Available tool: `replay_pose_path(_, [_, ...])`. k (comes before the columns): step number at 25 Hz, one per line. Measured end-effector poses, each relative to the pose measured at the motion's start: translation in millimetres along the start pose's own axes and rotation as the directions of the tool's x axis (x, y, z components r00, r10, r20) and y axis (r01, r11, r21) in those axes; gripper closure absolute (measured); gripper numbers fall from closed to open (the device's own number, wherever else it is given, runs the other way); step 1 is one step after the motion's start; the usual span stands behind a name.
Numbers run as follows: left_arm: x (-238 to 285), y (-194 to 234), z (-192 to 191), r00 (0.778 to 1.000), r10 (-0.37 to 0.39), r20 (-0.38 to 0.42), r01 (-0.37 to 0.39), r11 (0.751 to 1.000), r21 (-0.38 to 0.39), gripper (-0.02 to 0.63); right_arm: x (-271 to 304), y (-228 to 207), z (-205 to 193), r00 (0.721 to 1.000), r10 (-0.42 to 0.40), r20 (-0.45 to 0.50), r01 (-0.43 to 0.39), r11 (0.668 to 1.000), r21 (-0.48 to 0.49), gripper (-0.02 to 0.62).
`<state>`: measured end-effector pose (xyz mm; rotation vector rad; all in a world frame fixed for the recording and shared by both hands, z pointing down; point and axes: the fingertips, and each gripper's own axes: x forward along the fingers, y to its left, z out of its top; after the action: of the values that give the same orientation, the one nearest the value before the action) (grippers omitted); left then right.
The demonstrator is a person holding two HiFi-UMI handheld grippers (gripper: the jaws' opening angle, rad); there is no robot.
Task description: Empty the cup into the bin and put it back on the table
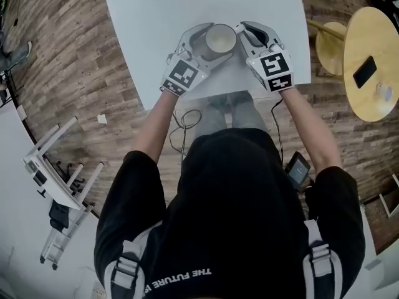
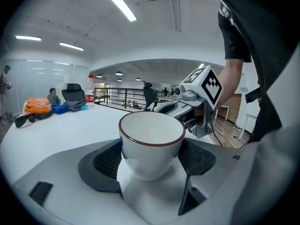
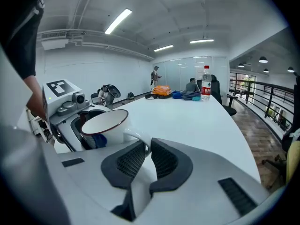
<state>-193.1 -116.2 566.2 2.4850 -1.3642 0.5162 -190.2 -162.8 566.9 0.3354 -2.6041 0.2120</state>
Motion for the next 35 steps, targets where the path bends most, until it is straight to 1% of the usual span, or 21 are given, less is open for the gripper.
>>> replay_pose_path(6, [-4, -5, -7, 0.999, -0.035, 0.039, 0.035, 0.999, 0.001, 0.232, 1, 8, -12, 1.0, 0.014, 0.011, -0.014, 0.999, 0.029, 0.549])
replay_pose_path(9, [-8, 0, -17, 0.998, -0.032, 0.05, 0.032, 0.999, 0.004, 0.232, 13, 14, -16, 0.999, 0.03, 0.012, -0.03, 0.999, 0.026, 0.549])
replay_pose_path(13, [6, -3, -27, 0.999, -0.016, 0.042, 0.016, 1.0, 0.002, 0.232, 13, 6, -29, 0.998, 0.055, 0.011, -0.055, 0.998, 0.016, 0.549])
replay_pose_path(16, [-7, 1, -29, 1.0, -0.005, 0.026, 0.005, 1.0, 0.005, 0.23, 15, 14, -23, 0.999, 0.05, 0.012, -0.05, 0.999, 0.016, 0.547])
replay_pose_path(18, [-11, 1, -29, 1.0, 0.0, 0.016, 0.0, 1.0, -0.011, 0.23, 10, 13, -22, 0.999, 0.044, 0.004, -0.044, 0.999, 0.02, 0.539])
replay_pose_path(20, [-19, 2, -28, 1.0, 0.021, 0.015, -0.02, 0.999, -0.036, 0.23, 3, 13, -24, 0.999, 0.035, -0.013, -0.035, 0.999, 0.023, 0.534])
replay_pose_path(22, [-37, 3, -33, 0.999, 0.041, 0.018, -0.04, 0.997, -0.059, 0.231, -1, 22, -28, 0.999, 0.016, -0.031, -0.016, 1.0, 0.023, 0.534])
replay_pose_path(24, [-50, 6, -40, 0.998, 0.063, 0.015, -0.062, 0.996, -0.063, 0.232, -3, 26, -32, 0.999, -0.003, -0.042, 0.004, 1.0, 0.016, 0.534])
replay_pose_path(27, [-58, 7, -47, 0.994, 0.107, 0.003, -0.107, 0.991, -0.075, 0.232, -16, 20, -41, 0.998, -0.033, -0.047, 0.034, 0.999, 0.023, 0.534])
replay_pose_path(30, [-84, 9, -42, 0.984, 0.174, 0.031, -0.17, 0.98, -0.107, 0.232, -35, 20, -38, 0.995, -0.086, -0.041, 0.087, 0.996, 0.018, 0.534])
replay_pose_path(32, [-112, 8, -33, 0.97, 0.236, 0.06, -0.226, 0.965, -0.135, 0.233, -51, 29, -29, 0.994, -0.111, -0.027, 0.111, 0.994, 0.012, 0.535])
replay_pose_path(33, [-127, 7, -27, 0.957, 0.28, 0.073, -0.267, 0.953, -0.143, 0.276, -59, 35, -22, 0.993, -0.117, -0.012, 0.117, 0.993, 0.008, 0.536])
replay_pose_path(34, [-143, 7, -20, 0.94, 0.329, 0.085, -0.315, 0.938, -0.147, 0.438, -68, 43, -13, 0.993, -0.121, 0.009, 0.121, 0.993, 0.005, 0.55])
replay_pose_path(35, [-158, 5, -14, 0.923, 0.372, 0.097, -0.355, 0.922, -0.155, 0.557, -77, 51, -4, 0.992, -0.122, 0.034, 0.122, 0.993, 0.005, 0.57])
